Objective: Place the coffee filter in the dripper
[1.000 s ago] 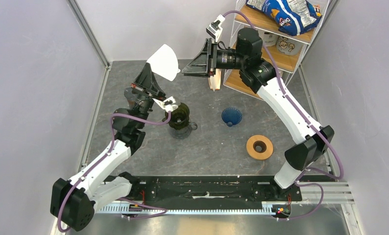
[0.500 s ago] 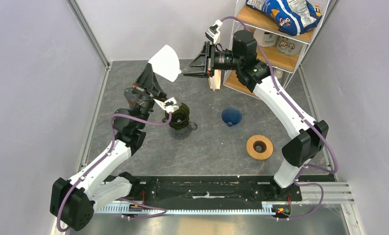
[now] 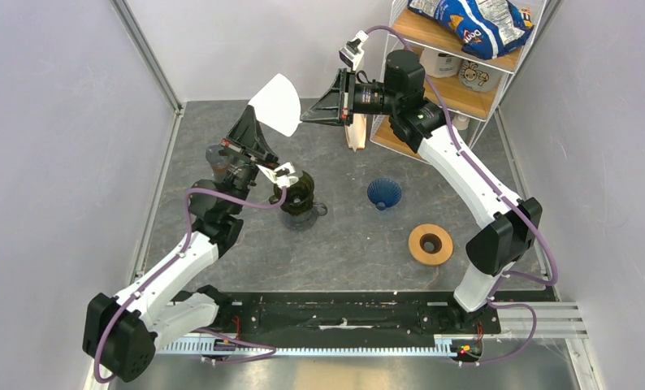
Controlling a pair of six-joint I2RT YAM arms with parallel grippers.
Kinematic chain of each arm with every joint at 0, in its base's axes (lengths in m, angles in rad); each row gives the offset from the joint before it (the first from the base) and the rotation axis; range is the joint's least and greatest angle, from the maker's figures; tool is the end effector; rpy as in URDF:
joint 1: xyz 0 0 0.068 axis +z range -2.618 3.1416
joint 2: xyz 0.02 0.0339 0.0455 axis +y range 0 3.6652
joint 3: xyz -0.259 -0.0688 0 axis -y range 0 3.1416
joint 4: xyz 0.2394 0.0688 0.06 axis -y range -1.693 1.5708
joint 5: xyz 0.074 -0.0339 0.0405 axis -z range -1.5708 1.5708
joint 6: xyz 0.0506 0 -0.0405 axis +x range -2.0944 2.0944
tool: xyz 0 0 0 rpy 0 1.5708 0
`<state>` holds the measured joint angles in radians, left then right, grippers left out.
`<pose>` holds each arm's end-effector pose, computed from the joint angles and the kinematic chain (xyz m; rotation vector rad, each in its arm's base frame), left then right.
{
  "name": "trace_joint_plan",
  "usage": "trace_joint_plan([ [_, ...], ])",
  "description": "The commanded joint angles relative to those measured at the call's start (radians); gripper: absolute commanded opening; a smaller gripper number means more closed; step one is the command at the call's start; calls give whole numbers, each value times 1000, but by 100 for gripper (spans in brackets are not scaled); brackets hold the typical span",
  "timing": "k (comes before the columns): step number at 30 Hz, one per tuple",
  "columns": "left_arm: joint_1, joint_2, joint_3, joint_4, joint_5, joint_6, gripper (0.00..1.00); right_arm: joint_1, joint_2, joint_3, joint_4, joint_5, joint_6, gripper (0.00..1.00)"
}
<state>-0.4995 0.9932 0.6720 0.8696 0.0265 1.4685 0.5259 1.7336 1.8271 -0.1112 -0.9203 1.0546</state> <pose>0.2021 -0.1118 0.3768 0.8958 0.5656 0.8670 0.3252 0.2353 0.4493 -0.3696 1.9345 1.8536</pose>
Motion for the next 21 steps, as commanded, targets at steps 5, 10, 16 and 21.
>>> trace_joint_plan([
  [5, -8, 4, 43, 40, -4, 25, 2, 5, 5, 28, 56, -14, 10, 1],
  [10, -10, 5, 51, 24, -22, 12, 2, 5, -3, 11, 73, -13, 25, 0],
  [16, -10, -1, 61, -27, -91, -29, 2, 3, -20, -2, 104, -30, 35, 0],
  [21, -10, -7, 42, -18, -74, -27, 2, 1, -32, -23, 96, -20, 31, 24],
])
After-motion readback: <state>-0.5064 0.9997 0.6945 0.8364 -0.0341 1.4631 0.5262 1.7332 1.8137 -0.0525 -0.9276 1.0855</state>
